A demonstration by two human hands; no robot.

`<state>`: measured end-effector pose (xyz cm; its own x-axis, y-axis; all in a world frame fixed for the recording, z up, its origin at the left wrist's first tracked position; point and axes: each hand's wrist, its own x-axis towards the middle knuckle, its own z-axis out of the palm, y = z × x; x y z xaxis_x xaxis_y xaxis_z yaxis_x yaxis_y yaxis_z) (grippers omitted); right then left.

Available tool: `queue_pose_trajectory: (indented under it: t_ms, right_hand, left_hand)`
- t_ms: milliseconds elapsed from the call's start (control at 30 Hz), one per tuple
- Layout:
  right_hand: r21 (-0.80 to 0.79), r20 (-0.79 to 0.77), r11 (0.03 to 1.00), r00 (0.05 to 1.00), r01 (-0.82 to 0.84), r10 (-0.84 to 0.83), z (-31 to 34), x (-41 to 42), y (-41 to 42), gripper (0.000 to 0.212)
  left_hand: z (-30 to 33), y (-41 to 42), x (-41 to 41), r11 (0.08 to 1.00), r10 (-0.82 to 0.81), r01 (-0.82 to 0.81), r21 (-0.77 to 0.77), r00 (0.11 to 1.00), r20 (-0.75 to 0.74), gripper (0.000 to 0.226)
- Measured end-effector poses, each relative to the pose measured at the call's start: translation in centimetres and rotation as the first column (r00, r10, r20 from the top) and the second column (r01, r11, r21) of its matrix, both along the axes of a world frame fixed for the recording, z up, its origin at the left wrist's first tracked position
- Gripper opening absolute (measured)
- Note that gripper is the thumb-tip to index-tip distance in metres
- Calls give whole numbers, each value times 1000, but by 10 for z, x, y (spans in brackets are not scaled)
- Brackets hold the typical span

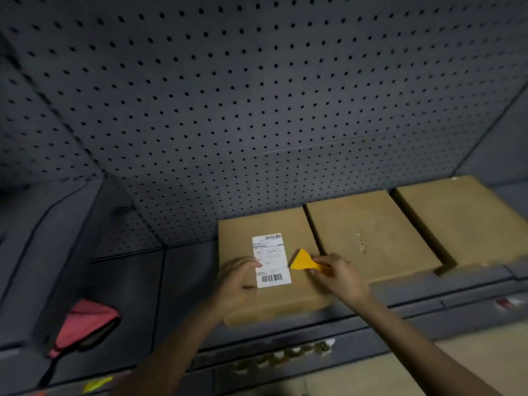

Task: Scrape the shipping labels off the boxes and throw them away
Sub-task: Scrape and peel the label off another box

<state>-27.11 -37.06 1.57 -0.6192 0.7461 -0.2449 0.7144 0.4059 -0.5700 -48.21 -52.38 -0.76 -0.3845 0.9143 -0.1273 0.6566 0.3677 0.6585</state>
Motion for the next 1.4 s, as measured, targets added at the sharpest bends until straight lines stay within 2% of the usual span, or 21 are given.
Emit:
queue_pose_trajectory:
  t_ms: [67, 133, 233, 333, 467, 600, 767, 900, 1000, 1300, 1400]
  right_hand:
    - [14, 43, 999, 999, -34, 34, -1, 8, -11, 42]
    - [31, 77, 997, 994, -75, 73, 2, 11, -23, 44]
    - [59, 106, 987, 984, -150, 143, 12, 11, -38, 39]
    - [91, 115, 968, 968, -235, 224, 18, 14, -52, 36]
    - [117, 152, 914, 916, -389, 371, 19, 8, -71, 37]
    - [130, 142, 880, 887, -458, 440, 14, -9, -86, 38]
    - [151, 156, 912, 920, -382, 360, 5, -32, -98, 38]
    - [139, 174, 937, 940, -319, 294, 8, -43, -102, 37]
    - [173, 243, 929, 928, -328, 282, 13, -35, -108, 37]
    - [155, 257, 946, 936, -284, 239, 10, -30, -119, 34]
    - [169, 266, 955, 944, -246, 196, 8, -40, -122, 34]
  left_hand:
    - [-8, -6, -6, 991, -108, 104, -88, 993, -43, 68]
    - [-12, -7, -7, 981, -150, 145, -125, 988, -31, 73]
    - [-14, -4, 0, 984, -136, 128, -124, 989, -60, 73]
    - [-12, 2, 8, 983, -122, 119, -136, 992, -16, 71]
    - [-5, 0, -5, 957, -232, 242, -161, 970, 75, 76]
    - [-8, -11, -27, 933, -333, 345, -107, 936, 111, 75]
    - [-17, -9, -30, 949, -297, 307, -68, 946, 131, 61]
    - [-17, -7, -34, 917, -382, 375, -138, 924, -28, 57]
    - [-12, -3, -38, 889, -429, 407, -208, 901, -70, 61]
    - [-7, 16, -37, 928, -338, 333, -166, 941, 1, 71]
    - [-9, 16, -40, 918, -357, 354, -179, 934, 16, 77]
